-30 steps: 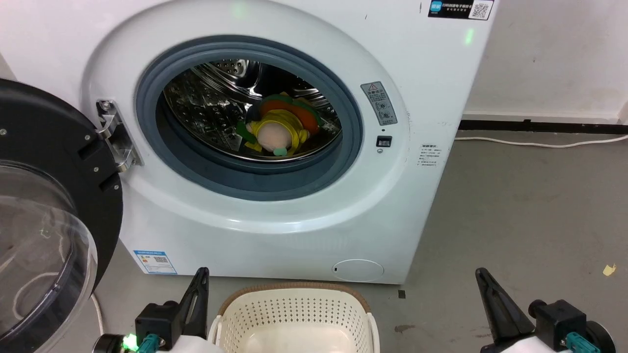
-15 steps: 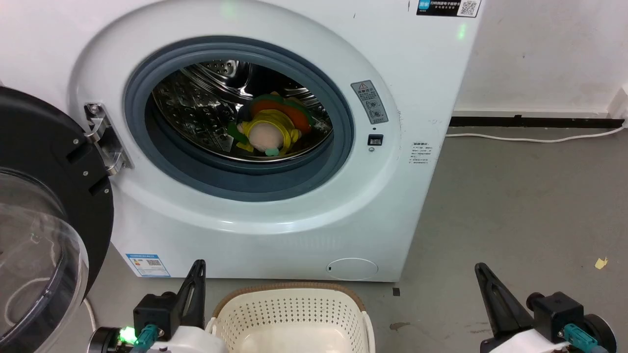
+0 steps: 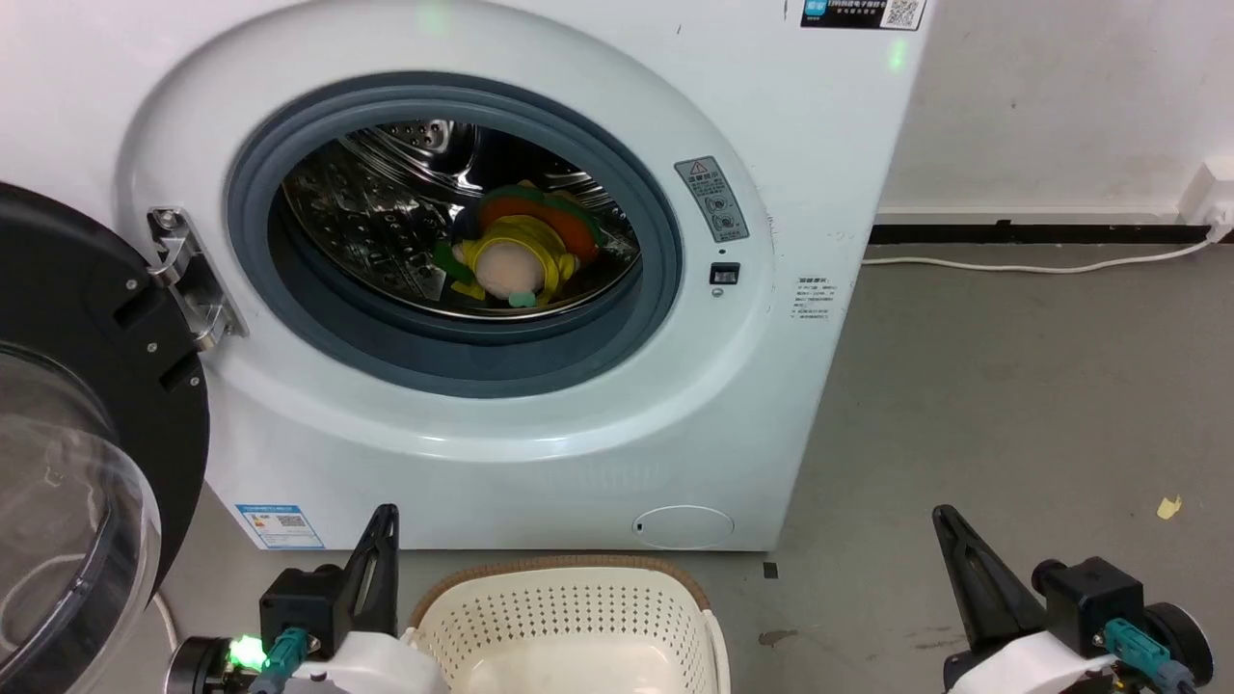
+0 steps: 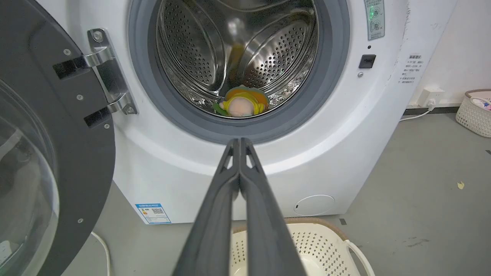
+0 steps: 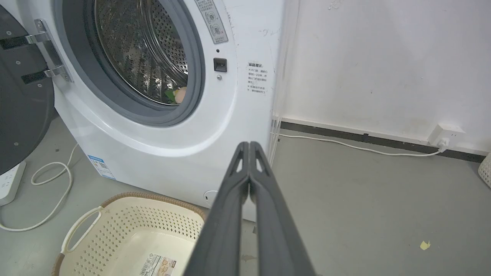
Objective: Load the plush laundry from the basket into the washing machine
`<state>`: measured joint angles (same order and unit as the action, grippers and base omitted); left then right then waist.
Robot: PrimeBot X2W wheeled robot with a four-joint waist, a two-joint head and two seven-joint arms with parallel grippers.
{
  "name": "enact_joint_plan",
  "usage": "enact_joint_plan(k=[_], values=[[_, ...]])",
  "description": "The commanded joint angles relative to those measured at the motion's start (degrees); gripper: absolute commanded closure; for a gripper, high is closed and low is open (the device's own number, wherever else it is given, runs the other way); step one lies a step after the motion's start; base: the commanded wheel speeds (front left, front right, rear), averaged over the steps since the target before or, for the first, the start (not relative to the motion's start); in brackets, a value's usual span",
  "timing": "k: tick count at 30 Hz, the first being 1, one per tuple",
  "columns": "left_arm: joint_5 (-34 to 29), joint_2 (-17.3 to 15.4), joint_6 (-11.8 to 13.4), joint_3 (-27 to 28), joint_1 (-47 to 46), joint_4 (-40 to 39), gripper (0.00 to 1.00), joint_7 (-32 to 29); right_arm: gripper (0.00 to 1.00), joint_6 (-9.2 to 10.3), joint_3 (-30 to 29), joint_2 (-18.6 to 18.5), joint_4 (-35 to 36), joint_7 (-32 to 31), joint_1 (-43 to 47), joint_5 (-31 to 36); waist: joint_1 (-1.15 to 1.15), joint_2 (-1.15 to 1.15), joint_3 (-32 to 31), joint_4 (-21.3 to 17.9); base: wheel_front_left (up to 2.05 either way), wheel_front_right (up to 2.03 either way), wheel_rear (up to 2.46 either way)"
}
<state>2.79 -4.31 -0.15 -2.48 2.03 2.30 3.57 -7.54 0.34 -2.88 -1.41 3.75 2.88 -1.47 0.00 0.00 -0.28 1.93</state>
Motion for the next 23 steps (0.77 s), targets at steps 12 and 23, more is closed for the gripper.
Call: enact_joint_plan(k=[12,23], values=[[-1.4,0.7,0.1,1.3,-1.5,-1.1,1.00,-1.5,1.00,0.05,-0.2,0.0,0.8,-1.7,-1.8,0.8,0.00,0.00,0.1,-0.8,0.00,0.00,0.00],[-2.3,1.2,0.1,2.0,-1.8,-1.9,1.00,-2.8,1.00,0.05,-0.3,0.0,1.2,-3.0,-2.5,1.2,0.00,0.00,0.2,-1.5,0.00,0.00,0.00]])
